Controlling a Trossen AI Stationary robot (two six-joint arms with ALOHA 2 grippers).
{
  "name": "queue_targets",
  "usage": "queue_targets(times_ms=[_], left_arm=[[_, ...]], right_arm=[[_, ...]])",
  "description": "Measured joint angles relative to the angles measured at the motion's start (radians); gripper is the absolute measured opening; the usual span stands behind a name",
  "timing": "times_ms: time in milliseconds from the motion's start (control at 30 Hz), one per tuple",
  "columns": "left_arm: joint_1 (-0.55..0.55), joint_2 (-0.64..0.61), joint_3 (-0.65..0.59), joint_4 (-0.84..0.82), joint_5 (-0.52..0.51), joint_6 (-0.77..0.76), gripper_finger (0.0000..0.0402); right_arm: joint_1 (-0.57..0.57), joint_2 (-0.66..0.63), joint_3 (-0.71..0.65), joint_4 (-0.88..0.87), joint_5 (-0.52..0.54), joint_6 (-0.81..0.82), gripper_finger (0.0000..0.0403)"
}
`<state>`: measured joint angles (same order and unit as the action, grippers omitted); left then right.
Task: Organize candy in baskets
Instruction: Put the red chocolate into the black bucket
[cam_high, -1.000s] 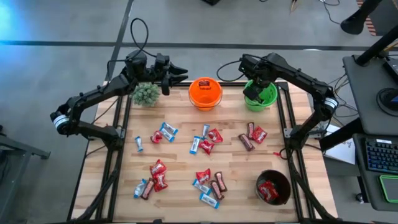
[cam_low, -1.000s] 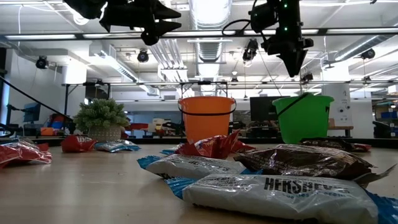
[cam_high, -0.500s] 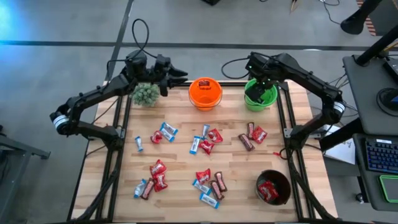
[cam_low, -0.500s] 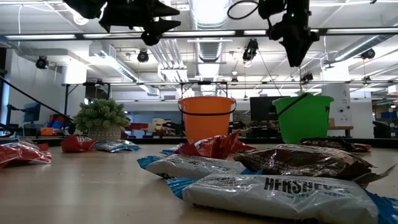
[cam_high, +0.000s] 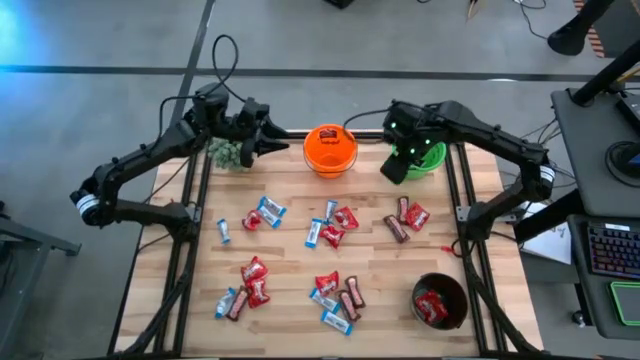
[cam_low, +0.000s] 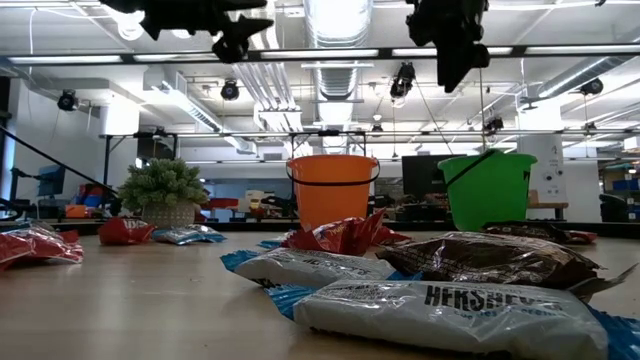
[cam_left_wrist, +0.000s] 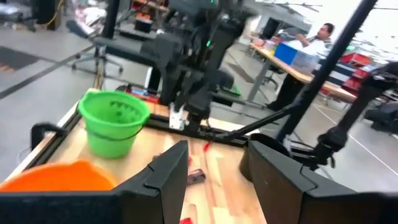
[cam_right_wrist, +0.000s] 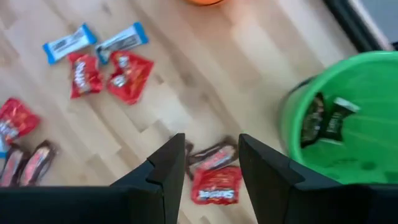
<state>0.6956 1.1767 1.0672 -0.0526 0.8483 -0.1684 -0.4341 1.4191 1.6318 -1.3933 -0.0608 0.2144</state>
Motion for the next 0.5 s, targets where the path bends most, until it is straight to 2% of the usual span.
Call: queue_targets(times_ms=[167,367,500], left_arm=[[0.000,-0.057,0.000,-0.043,0.003,0.003,0.0151],[0.000,-0.115,0.000,-0.171,0.001,0.049,0.0151],[0.000,-0.139,0.000,-0.212,-0.002,0.067,0.0151]], right_arm=[[0.079,0.016,0.000,0.025,0.001,0.024,0.0139],[0.155,0.023,-0.004,0.094,0.001,0.078,0.0139],[0.188,0.024,-0.014,0.165,0.033,0.117,0.0139]])
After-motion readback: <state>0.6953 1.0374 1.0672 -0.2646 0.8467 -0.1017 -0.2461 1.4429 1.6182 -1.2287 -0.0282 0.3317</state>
